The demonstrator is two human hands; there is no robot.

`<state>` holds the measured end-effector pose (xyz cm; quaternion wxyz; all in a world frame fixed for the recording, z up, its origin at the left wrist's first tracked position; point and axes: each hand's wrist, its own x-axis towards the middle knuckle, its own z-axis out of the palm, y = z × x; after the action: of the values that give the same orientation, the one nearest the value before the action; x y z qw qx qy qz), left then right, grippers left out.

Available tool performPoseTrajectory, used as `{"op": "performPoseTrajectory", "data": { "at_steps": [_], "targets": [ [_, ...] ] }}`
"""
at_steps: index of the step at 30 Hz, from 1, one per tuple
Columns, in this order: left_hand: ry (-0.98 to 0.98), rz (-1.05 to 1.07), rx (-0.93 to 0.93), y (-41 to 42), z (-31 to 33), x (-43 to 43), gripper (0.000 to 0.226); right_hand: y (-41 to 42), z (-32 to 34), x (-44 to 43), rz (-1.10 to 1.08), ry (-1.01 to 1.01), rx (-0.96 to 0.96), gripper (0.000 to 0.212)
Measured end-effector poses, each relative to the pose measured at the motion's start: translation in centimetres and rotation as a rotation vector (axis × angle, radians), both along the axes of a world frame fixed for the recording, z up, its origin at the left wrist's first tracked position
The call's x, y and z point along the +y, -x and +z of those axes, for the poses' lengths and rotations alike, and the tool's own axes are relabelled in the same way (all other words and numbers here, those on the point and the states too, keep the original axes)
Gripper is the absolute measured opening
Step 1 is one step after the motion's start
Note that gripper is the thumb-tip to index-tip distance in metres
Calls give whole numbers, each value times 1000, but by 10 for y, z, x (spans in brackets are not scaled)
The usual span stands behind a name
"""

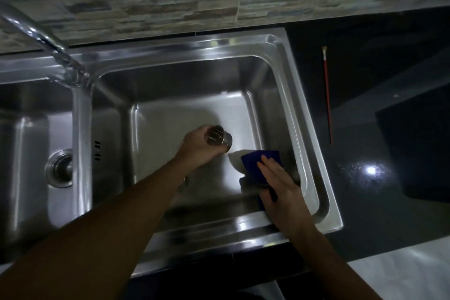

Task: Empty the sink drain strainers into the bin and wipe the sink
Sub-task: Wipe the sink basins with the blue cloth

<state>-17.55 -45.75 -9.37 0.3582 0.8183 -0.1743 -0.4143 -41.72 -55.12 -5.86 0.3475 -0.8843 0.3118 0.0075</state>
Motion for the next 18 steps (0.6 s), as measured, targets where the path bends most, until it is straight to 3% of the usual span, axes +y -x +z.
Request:
{"op": "performPoseTrajectory", "data": {
  "at_steps": [3,9,18],
  "targets": [
    [-4,-49,-151,-7,-18,-27,57,-1,-4,2,2,22,-2,68],
    [-14,-40,-275,-13,-59,-72,83,2,-16,0,9,10,30,69],
    [-52,-118,-399,-24,-94,-100,94,0,-28,0,-35,7,16,67]
  ]
}}
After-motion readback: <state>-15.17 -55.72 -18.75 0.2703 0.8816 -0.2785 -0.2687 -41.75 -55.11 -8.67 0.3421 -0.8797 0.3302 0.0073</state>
